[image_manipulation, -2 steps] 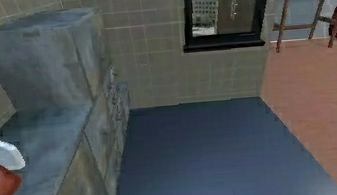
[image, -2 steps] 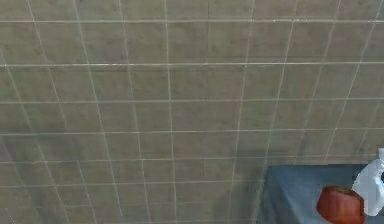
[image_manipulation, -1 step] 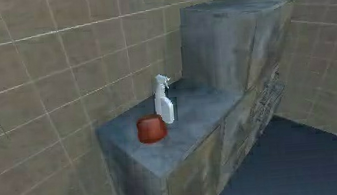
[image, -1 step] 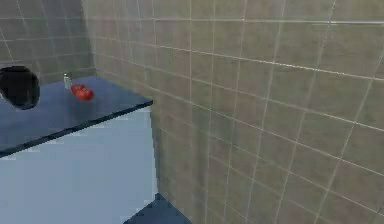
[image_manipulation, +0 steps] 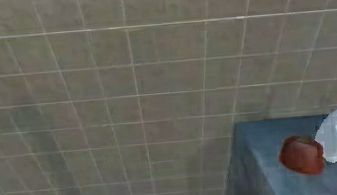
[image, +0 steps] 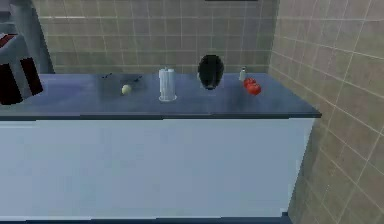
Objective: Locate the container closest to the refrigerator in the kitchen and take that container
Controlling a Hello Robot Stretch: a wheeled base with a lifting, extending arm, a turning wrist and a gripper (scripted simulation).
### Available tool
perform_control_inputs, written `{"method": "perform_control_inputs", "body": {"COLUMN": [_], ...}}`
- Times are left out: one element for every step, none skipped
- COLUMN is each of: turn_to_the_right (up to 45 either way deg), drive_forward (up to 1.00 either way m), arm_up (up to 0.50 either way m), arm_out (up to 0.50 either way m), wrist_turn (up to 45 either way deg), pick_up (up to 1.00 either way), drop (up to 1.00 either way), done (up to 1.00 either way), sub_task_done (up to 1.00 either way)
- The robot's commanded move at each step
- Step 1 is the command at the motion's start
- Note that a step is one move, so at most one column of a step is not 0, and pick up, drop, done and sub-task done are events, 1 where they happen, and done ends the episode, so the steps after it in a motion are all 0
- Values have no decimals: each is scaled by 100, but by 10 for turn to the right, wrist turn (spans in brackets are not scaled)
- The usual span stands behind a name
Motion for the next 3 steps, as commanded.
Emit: {"method": "perform_control_inputs", "body": {"turn_to_the_right": [-450, 0, 450], "drive_forward": [0, 5, 0], "arm_up": [0, 0, 0], "arm_out": [0, 0, 0], "wrist_turn": [0, 0, 0], "pick_up": [0, 0, 0], "drop": [0, 0, 0], "done": [0, 0, 0], "sub_task_done": [0, 0, 0]}}
